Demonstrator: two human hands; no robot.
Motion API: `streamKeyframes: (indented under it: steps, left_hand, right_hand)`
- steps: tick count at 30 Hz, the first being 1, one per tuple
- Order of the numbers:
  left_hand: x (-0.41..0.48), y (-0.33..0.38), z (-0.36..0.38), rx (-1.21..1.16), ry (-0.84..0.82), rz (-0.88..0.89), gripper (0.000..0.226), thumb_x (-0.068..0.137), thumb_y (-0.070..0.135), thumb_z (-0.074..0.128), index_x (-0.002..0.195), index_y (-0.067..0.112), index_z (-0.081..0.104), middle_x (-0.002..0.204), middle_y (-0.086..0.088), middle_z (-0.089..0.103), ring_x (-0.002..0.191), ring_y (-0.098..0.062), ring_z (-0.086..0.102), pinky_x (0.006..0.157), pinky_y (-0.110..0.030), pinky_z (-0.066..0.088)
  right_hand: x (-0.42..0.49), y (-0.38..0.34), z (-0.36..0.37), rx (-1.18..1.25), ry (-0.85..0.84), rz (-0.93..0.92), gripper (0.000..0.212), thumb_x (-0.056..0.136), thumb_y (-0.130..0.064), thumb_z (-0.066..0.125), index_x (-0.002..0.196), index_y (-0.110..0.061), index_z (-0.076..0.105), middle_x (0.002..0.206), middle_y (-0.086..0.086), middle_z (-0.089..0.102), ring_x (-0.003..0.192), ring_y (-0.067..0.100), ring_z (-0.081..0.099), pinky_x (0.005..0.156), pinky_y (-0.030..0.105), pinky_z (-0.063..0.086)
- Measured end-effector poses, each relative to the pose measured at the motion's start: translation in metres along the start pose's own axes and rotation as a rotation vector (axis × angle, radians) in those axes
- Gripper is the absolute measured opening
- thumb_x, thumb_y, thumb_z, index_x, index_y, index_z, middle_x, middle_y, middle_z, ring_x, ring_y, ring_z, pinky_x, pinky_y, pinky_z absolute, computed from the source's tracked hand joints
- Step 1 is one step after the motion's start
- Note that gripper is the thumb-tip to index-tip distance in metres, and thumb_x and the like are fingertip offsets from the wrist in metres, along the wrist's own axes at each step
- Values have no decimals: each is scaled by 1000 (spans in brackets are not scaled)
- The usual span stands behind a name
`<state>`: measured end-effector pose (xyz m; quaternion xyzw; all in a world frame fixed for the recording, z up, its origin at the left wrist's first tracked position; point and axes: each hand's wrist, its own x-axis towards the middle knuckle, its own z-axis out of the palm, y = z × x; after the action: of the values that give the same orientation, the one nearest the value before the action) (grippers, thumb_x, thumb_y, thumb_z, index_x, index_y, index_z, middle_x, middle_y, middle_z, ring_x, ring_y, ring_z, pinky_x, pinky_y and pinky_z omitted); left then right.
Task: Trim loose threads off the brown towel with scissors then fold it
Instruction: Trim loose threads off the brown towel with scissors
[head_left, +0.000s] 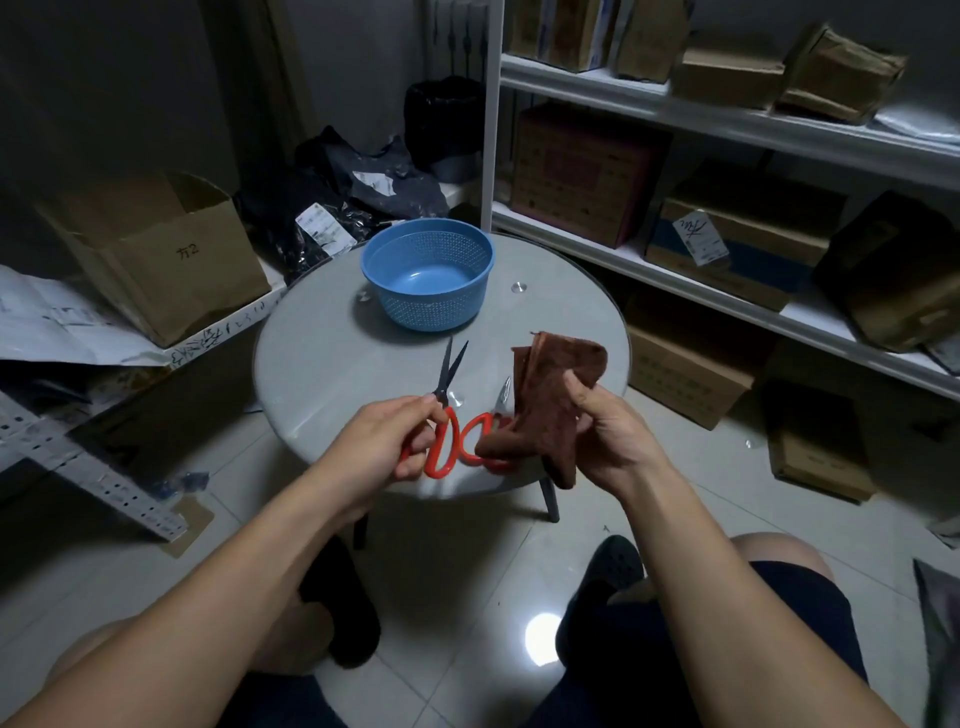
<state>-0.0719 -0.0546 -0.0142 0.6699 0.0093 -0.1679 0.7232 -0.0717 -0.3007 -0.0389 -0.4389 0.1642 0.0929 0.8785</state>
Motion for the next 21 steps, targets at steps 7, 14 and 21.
streamKeyframes:
  steps: [7,14,21]
  left_hand:
    - [-6,3,9,-205,-237,-169,31,100,24,44,93,-1,62,54,-6,37,31,-12,29,40,-21,31]
    - [-5,-7,9,-167,-342,-320,33,95,30,51,69,10,44,52,-5,34,30,-12,27,49,-28,36]
    - [-7,-12,9,-124,-334,-400,26,99,26,48,75,15,47,52,-3,33,30,-9,22,48,-26,36]
  right_hand:
    - [4,7,23,-191,-209,99,51,72,-33,87,106,4,77,108,27,73,101,37,71,105,49,52]
    - [4,13,37,-291,-293,172,34,82,-16,74,108,6,72,92,23,76,79,29,75,74,37,62]
    - [10,28,33,-229,-189,186,71,68,-12,87,124,21,60,130,42,60,122,54,60,105,58,51]
